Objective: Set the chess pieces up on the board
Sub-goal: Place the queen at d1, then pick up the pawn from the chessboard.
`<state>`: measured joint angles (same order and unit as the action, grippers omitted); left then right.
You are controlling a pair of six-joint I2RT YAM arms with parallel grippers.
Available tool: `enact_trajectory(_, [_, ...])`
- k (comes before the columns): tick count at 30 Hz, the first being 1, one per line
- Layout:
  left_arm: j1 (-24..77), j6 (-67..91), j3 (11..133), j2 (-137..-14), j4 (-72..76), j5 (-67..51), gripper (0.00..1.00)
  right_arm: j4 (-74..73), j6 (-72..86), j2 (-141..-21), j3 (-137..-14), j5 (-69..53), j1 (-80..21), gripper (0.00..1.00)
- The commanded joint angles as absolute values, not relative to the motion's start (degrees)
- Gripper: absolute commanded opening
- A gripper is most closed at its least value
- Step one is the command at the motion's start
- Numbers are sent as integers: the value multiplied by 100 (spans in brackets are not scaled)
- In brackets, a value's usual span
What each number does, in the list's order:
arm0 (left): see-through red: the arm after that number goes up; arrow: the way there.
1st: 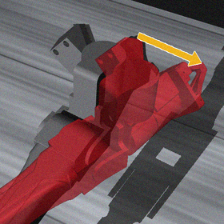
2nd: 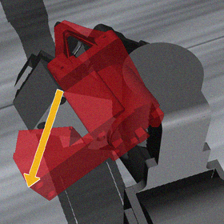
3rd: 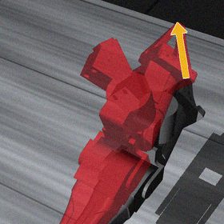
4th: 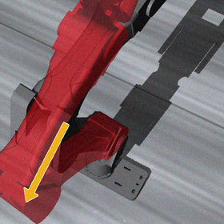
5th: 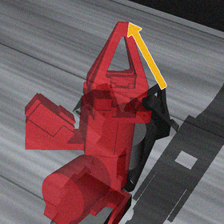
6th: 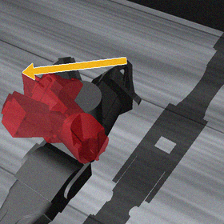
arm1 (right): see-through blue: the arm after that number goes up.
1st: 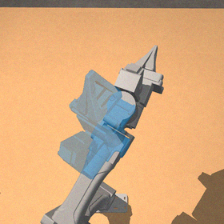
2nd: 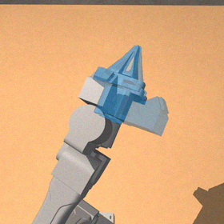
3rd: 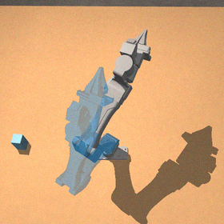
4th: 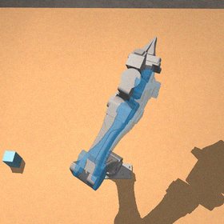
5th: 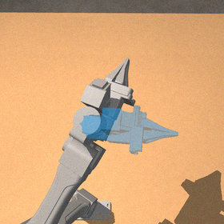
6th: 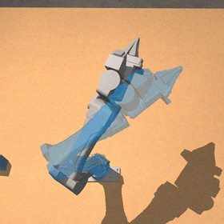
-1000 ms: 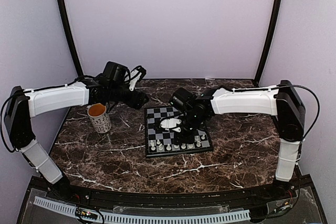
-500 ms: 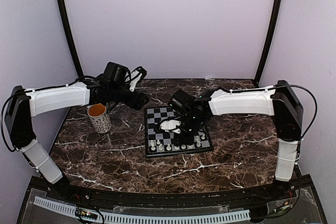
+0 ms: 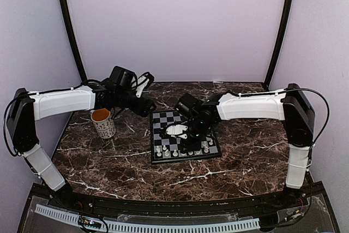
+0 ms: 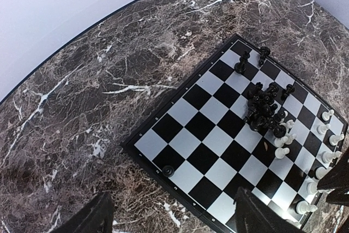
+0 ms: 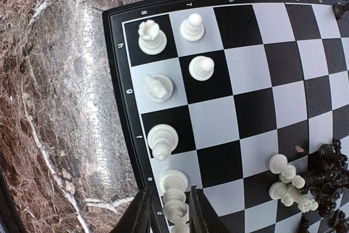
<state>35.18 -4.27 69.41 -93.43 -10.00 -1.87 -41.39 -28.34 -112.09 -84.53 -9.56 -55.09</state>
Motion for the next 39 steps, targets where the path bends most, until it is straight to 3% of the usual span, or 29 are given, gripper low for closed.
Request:
enact_trajectory(1, [3489, -405, 7125, -9370, -1109, -323, 79, -4044, -2805, -11229, -8490, -975, -5571, 31])
enact_trajectory(8, [3489, -404, 7156, -9443, -1150, -351, 79, -4041, -2747, -11070, -8490, -964, -5572, 43])
enact_trajectory(12, [3489, -318, 7261, -9556, -1343, -489, 79, -4073, -2687, -10830, -8478, -908, -5553, 60])
enact_trajectory(14, [3501, -188, 7405, -9644, -1661, -440, 77, -4069, -2603, -10610, -8442, -1081, -5439, 63])
enact_trajectory(27, [4414, 573, 9178, -10889, -3906, -401, 59, -3551, -2190, -9139, -7238, -2409, -3546, 66])
enact_trajectory(34, [4823, 894, 9843, -11617, -3891, -750, 41, -2949, -2124, -8748, -6514, -2432, -3155, 65])
enact_trajectory(39, [4936, 1027, 10239, -11973, -4059, -811, 36, -2595, -2110, -8609, -6112, -2462, -2933, 64])
